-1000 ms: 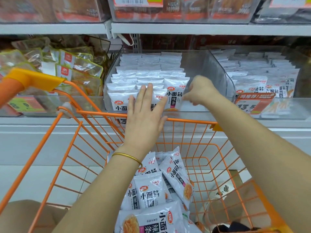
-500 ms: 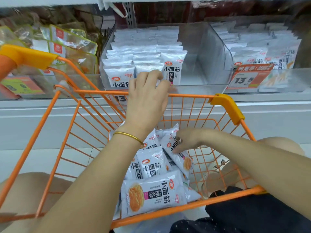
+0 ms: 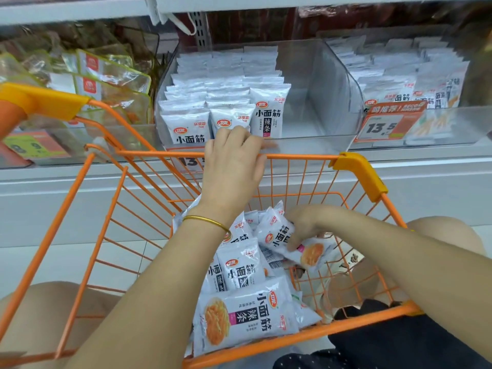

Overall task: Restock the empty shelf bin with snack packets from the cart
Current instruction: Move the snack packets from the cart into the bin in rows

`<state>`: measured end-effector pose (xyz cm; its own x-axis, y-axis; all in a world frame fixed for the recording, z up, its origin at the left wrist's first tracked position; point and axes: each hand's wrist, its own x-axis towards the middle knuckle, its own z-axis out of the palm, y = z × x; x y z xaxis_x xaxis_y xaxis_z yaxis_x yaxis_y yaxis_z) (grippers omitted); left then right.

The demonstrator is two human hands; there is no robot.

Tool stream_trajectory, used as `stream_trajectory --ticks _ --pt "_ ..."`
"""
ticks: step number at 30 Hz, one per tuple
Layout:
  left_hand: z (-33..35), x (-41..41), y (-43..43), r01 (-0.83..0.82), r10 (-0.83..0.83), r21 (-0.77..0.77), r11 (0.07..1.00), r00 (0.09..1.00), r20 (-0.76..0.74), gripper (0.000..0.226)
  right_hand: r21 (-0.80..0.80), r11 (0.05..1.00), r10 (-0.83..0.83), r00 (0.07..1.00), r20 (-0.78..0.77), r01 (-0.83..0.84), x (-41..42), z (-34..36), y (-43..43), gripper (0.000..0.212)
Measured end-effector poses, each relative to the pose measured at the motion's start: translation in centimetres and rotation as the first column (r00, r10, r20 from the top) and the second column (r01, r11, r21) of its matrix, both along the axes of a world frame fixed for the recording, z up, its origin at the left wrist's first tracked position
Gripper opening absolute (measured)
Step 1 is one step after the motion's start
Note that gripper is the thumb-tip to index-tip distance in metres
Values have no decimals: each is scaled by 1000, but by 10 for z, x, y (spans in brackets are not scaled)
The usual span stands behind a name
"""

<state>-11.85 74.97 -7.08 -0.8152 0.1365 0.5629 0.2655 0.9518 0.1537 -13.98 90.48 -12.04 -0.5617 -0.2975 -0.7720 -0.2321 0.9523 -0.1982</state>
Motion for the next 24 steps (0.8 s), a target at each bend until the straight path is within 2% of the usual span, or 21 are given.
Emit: stream_trajectory --ticks 2,4,6,8,11,14,15,16,18,20,21,24 --pt "2 2 1 0 0 44 999 1000 2 35 -70 997 -24 999 -32 22 -2 27 9 44" --pt "7 4 4 33 -41 136 990 998 55 39 -285 938 -178 980 87 196 -4 47 22 29" --pt "14 6 7 93 -145 290 952 976 163 43 -513 798 -260 948 183 318 -1 64 29 21" --pt "20 8 11 126 -262 472 872 936 235 36 -672 642 -304 927 218 368 1 76 30 22" --pt "27 4 11 60 -314 664 745 910 271 14 -773 467 -353 892 284 431 1 84 28 28" --pt "33 -6 6 -10 -241 774 633 948 209 21 -791 311 -353 837 418 526 -5 90 26 38" --pt "34 -9 3 -10 -184 753 658 967 174 26 -800 259 -386 818 427 541 -10 94 26 35" --pt "33 -12 -1 -6 -97 668 744 988 116 32 -809 201 -436 790 431 552 -17 97 25 27" --pt "28 -16 -9 -23 36 372 928 999 -28 40 -827 62 -552 709 438 559 -36 103 23 16" --pt "17 -18 -14 -42 56 134 990 994 -99 42 -855 -34 -631 652 419 517 -56 107 18 23" --pt "11 -18 -14 -46 51 62 997 995 -86 44 -875 -38 -669 638 381 483 -65 108 15 25" --pt "-1 -20 -13 -48 46 -55 997 998 -30 50 -929 53 -760 618 200 367 -87 106 4 29"
